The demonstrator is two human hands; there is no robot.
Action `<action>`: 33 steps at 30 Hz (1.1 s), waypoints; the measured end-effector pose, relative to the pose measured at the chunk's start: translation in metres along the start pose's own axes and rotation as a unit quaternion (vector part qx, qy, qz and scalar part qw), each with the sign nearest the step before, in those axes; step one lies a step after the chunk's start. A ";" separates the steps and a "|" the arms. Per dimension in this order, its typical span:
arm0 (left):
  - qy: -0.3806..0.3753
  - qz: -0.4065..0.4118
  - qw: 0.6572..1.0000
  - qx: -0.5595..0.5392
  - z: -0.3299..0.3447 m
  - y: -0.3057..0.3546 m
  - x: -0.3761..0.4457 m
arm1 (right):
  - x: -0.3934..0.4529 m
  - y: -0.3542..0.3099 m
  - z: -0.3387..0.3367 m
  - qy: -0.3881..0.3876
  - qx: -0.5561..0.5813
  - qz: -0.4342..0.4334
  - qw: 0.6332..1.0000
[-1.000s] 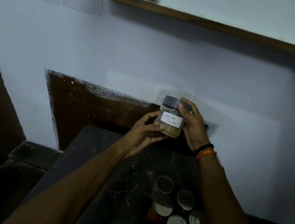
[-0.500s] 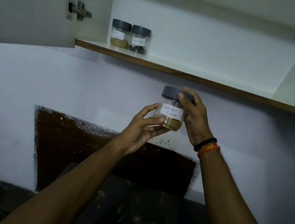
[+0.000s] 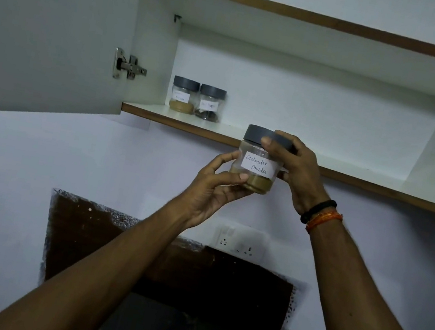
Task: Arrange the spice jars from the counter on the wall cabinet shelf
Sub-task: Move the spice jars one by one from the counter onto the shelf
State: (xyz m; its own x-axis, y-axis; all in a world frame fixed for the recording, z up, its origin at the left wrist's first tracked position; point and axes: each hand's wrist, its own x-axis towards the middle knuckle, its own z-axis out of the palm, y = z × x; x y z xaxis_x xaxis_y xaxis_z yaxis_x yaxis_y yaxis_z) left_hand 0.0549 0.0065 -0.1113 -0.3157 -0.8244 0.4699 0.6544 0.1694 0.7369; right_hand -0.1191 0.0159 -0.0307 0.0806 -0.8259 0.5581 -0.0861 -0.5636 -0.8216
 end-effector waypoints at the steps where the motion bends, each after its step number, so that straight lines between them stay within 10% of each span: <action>1: -0.011 0.001 1.000 0.014 -0.001 0.005 0.002 | 0.003 -0.002 0.000 0.007 0.003 -0.003 1.000; 5: 0.003 0.096 0.955 0.279 -0.002 0.027 0.012 | 0.015 -0.007 -0.004 0.036 0.013 -0.019 0.999; 10: 0.075 0.294 0.674 0.673 -0.028 0.063 0.042 | 0.028 -0.006 -0.012 0.074 0.029 -0.039 0.996; 14: -0.042 0.153 0.504 0.849 -0.053 0.086 0.074 | 0.040 -0.007 -0.014 0.073 0.019 -0.033 0.997; 26: -0.128 -0.015 0.387 0.913 -0.066 0.105 0.145 | 0.133 -0.008 -0.004 0.064 -0.073 -0.057 0.994; 33: -0.160 0.029 0.395 0.904 -0.076 0.105 0.150 | 0.198 0.026 0.003 0.060 -0.117 -0.039 0.991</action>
State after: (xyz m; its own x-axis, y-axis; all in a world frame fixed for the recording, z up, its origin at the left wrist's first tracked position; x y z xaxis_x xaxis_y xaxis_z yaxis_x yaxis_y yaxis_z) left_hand 0.1286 -0.1410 -0.0002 -0.5963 -0.7294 0.3353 -0.8025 0.5305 -0.2732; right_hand -0.1020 -0.1623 0.0581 -0.0204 -0.7678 0.6404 -0.3134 -0.6033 -0.7333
